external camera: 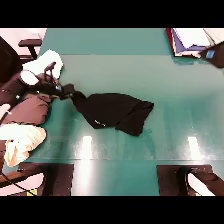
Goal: Fold the shirts.
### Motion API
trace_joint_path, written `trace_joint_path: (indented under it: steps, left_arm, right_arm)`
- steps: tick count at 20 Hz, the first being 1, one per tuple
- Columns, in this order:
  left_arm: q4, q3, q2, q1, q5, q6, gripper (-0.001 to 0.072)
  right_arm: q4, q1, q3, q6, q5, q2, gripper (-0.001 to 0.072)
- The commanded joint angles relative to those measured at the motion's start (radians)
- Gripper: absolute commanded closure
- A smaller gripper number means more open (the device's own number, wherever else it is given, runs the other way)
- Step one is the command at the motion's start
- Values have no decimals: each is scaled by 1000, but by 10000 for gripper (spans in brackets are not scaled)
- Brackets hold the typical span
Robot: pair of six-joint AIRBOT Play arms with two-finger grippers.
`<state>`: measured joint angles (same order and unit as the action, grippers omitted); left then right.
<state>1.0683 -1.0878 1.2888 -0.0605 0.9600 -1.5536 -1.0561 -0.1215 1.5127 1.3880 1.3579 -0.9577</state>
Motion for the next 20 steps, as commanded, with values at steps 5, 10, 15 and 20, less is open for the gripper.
trace_joint_path:
  steps: [5,10,15,20]
  left_arm:
    - [13,-175,-102,1,33,44,684]
    - [47,-175,-99,1,78,44,684]
    - [47,-175,-98,1,80,43,684]
    - [63,-213,-136,1,58,43,685]
  right_arm:
    - [-3,0,-454,48,-66,-113,185]
    - [160,-55,-638,19,-252,-327,186]
    - [170,-171,-549,17,-369,-499,275]
    - [162,-194,-356,-31,-365,-530,695]
